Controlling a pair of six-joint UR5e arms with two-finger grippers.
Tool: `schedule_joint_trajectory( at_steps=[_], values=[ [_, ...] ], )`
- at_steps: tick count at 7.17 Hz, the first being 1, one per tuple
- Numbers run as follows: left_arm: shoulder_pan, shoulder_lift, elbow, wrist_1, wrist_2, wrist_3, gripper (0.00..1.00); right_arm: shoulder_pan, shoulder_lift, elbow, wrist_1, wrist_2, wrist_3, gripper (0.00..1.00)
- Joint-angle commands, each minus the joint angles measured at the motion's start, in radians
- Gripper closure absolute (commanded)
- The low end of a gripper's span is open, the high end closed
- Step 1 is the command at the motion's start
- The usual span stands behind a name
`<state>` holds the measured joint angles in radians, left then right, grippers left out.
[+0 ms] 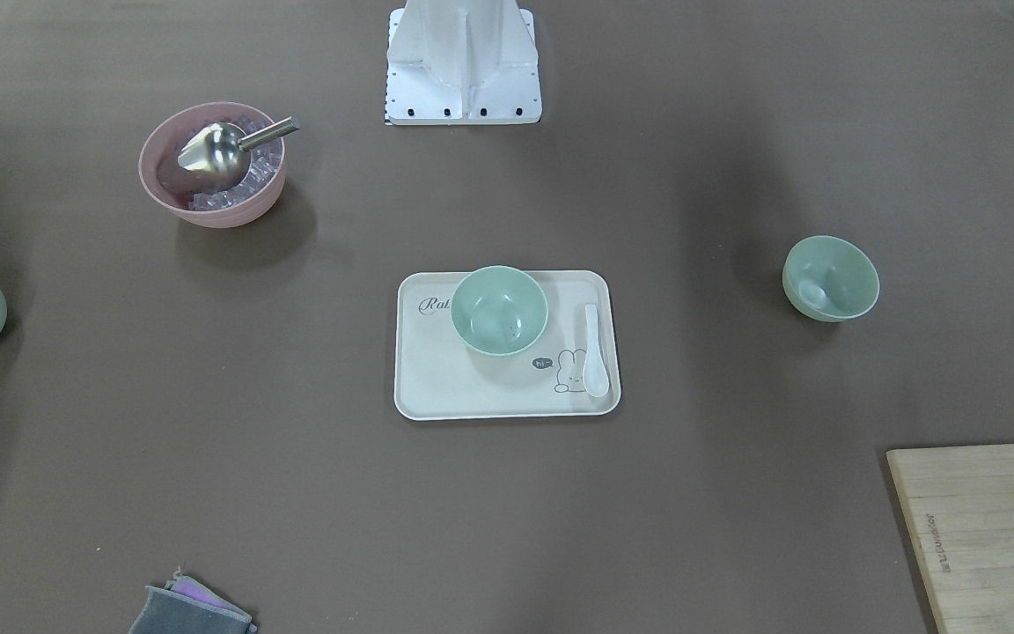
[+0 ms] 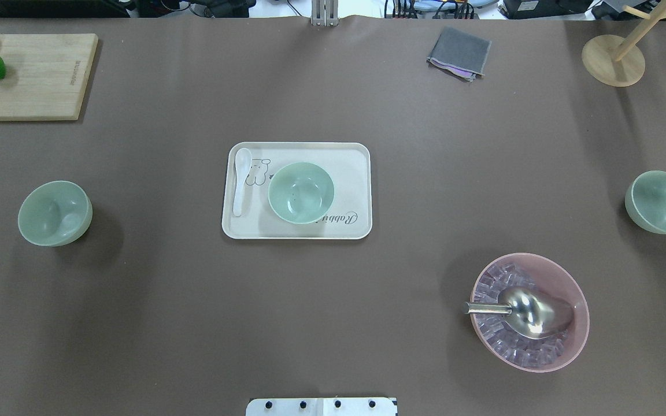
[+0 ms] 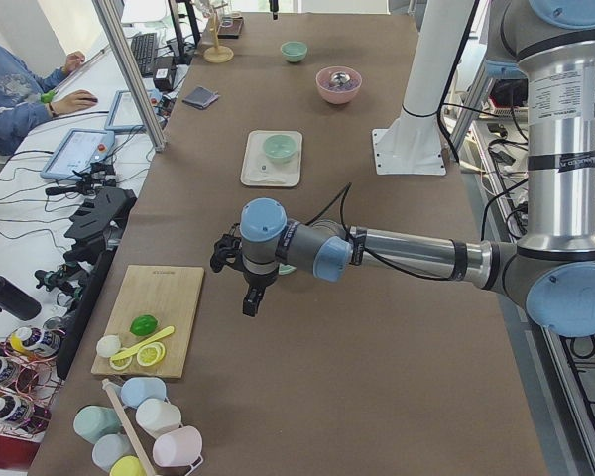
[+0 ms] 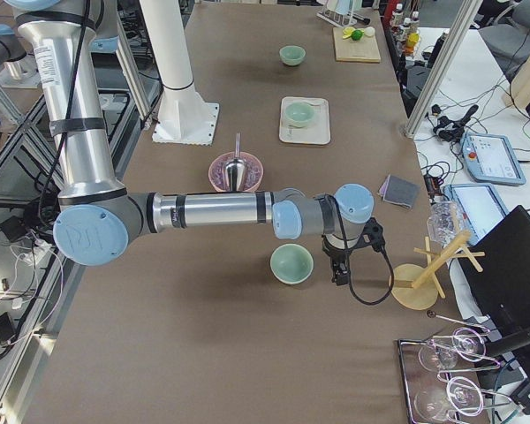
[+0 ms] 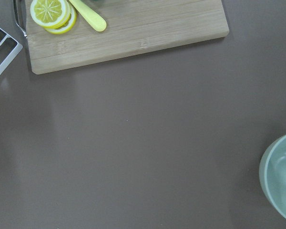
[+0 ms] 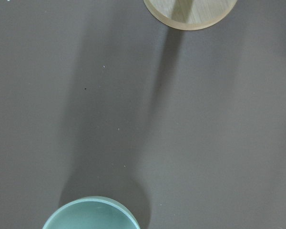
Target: Stack green bowls together
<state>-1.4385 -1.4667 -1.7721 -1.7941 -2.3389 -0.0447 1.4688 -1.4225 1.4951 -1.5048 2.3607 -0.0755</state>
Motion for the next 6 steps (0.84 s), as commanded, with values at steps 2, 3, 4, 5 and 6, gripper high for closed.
schedule_joint_trajectory(
  at_steps=[2,3,4,5,6],
  values=[
    [0.000,0.005,0.002,-0.025,0.009,0.014,0.02,0.001,-0.009,0.005,0.000,0.000,0.000,0.00],
    [0.000,0.035,-0.003,-0.031,0.007,0.014,0.02,0.001,-0.009,0.011,0.000,0.000,0.002,0.00],
    [-0.002,0.039,-0.009,-0.033,0.007,0.006,0.02,0.001,-0.007,0.013,0.000,0.000,0.000,0.00],
    [0.000,0.037,-0.003,-0.034,0.006,0.011,0.03,0.001,-0.006,0.017,0.000,0.000,0.000,0.00],
    [0.000,0.029,0.003,-0.036,0.003,0.017,0.03,-0.001,-0.007,0.016,0.001,0.002,0.000,0.00]
  ],
)
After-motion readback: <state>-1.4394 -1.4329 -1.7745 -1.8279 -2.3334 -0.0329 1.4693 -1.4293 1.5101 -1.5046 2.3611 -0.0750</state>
